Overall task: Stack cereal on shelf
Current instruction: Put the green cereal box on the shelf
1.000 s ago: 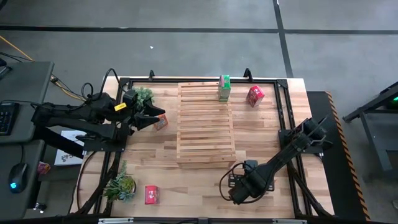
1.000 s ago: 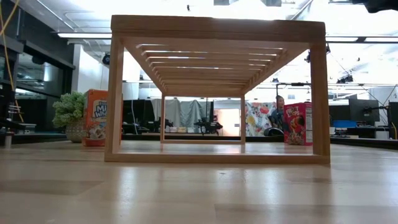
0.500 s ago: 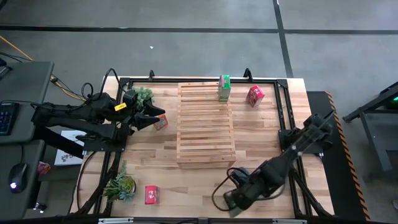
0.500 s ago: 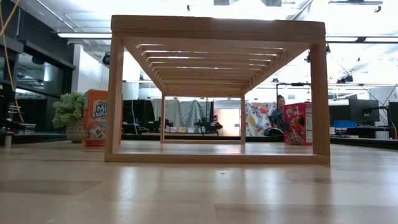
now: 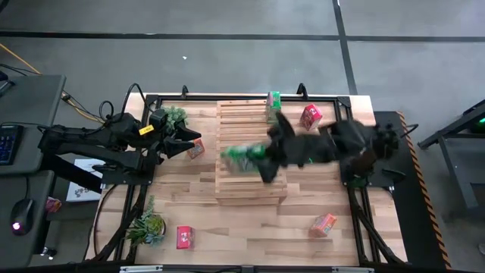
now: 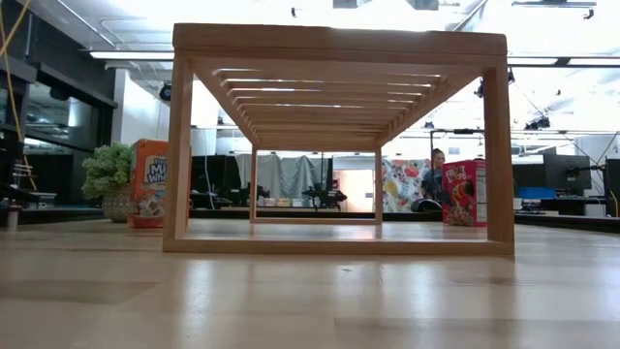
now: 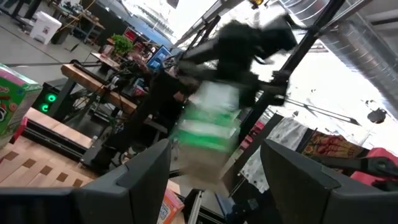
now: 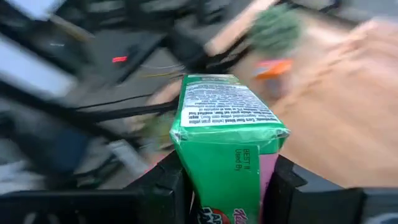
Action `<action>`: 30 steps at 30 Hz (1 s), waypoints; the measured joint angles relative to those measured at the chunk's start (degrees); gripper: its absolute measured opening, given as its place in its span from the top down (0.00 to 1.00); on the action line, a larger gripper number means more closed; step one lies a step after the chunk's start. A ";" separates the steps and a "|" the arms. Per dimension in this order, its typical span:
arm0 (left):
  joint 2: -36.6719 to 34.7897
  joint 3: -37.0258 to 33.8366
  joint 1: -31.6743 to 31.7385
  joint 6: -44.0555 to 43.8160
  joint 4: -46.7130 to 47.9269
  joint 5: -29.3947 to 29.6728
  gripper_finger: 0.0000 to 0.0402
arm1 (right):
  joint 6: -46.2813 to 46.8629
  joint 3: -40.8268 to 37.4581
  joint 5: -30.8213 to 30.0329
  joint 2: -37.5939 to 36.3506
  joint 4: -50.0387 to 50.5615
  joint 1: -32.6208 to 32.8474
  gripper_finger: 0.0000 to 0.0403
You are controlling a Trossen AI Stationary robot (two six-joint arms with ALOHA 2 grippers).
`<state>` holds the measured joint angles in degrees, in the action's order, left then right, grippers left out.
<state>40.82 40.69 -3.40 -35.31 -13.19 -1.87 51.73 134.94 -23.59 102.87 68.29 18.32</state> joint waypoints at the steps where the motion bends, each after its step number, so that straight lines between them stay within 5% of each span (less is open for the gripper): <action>1: 0.01 0.00 0.00 0.00 0.00 0.00 0.40 | -1.02 -1.25 0.14 -0.63 1.01 -2.17 0.69; 7: 0.04 0.00 0.00 0.49 -0.09 0.24 0.40 | 0.38 -4.64 3.46 -0.02 17.33 -13.15 0.69; 12: 0.04 0.00 0.00 1.50 -0.13 1.14 0.40 | -0.13 -6.52 4.32 0.08 20.45 -18.53 0.69; 30: 0.04 0.00 0.00 1.49 -0.39 1.29 0.40 | -3.41 -6.49 3.71 4.07 19.81 -22.52 0.69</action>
<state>40.86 40.69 -3.40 -33.82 -13.58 -0.58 48.33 128.44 -19.88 106.95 88.09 -4.21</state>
